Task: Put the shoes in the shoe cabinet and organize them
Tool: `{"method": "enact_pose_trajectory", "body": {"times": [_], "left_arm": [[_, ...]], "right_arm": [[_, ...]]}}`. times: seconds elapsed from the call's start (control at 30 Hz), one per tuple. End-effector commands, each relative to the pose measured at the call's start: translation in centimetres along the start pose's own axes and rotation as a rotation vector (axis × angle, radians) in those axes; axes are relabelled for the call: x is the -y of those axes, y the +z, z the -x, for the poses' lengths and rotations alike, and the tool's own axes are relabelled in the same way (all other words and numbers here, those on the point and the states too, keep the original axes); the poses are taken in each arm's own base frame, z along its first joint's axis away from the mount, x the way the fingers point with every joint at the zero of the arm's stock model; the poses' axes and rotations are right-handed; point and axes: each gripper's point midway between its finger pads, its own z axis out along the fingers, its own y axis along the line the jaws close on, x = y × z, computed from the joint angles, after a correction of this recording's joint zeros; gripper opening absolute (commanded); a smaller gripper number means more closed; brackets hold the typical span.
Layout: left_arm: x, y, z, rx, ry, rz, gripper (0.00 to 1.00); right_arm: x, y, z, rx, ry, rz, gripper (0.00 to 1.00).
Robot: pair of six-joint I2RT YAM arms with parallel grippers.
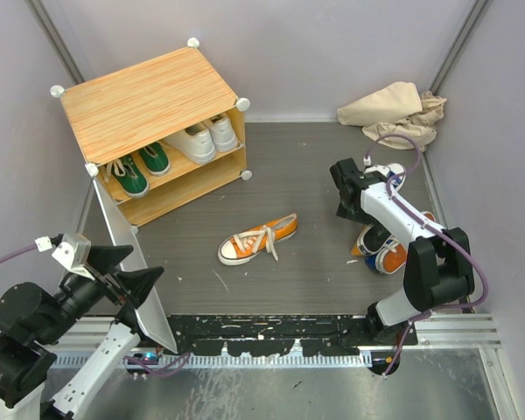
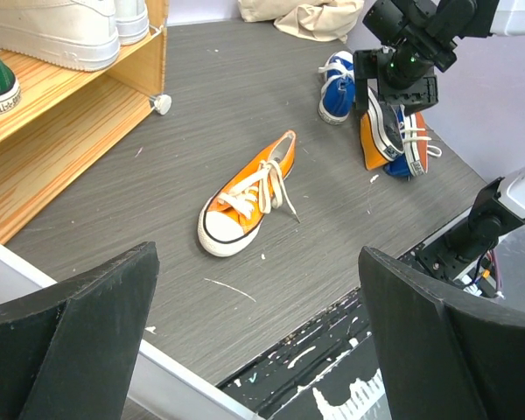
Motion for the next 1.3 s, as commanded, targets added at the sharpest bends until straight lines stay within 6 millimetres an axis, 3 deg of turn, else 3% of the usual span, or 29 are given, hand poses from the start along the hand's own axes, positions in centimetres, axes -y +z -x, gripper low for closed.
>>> {"method": "enact_pose_trajectory", "body": {"times": [0.0,0.23,0.37,0.4,0.43,0.53,0.63,0.8,1.07,1.17,1.27], "left_arm": [[0.0,-0.6,-2.4,-0.087,-0.014,-0.008,0.98],[-0.4,-0.9,-2.8,-0.086,-0.014,0.011,0.98],[-0.5,-0.6,-3.0,-0.099,-0.017,0.014,0.98],[-0.5,-0.6,-3.0,-0.104,-0.017,0.015,0.98],[-0.5,-0.5,-3.0,-0.107,-0.016,0.014,0.98],[-0.6,-0.3,-3.0,-0.115,-0.014,0.018,0.98],[-0.6,0.0,-3.0,-0.116,-0.014,0.016,0.98],[-0.5,0.3,-2.8,-0.122,-0.012,0.013,0.98],[-0.9,0.9,-2.7,-0.148,0.002,0.031,0.98],[-0.9,1.3,-2.6,-0.152,-0.004,0.028,0.98],[-0.8,1.7,-2.3,-0.151,-0.013,0.025,0.98]], "right_arm": [[1.2,1.3,-0.1,0.003,0.055,-0.054,1.00],[1.3,4.5,-3.1,-0.098,0.077,-0.037,0.99],[1.4,5.8,-4.3,-0.133,0.073,-0.034,0.93],[1.5,6.0,-4.6,-0.137,0.071,-0.036,0.88],[1.6,6.0,-4.7,-0.137,0.071,-0.036,0.75],[1.7,5.3,-4.1,-0.112,0.091,-0.022,0.27],[1.7,4.2,-3.0,-0.089,0.115,0.011,0.07],[1.0,0.8,-1.4,-0.064,0.169,0.149,0.01],[-0.7,-10.1,2.5,0.119,0.261,0.497,0.01],[-3.5,-14.2,3.0,0.192,0.178,0.649,0.01],[-7.9,-17.5,2.2,0.217,0.036,0.827,0.01]]}}
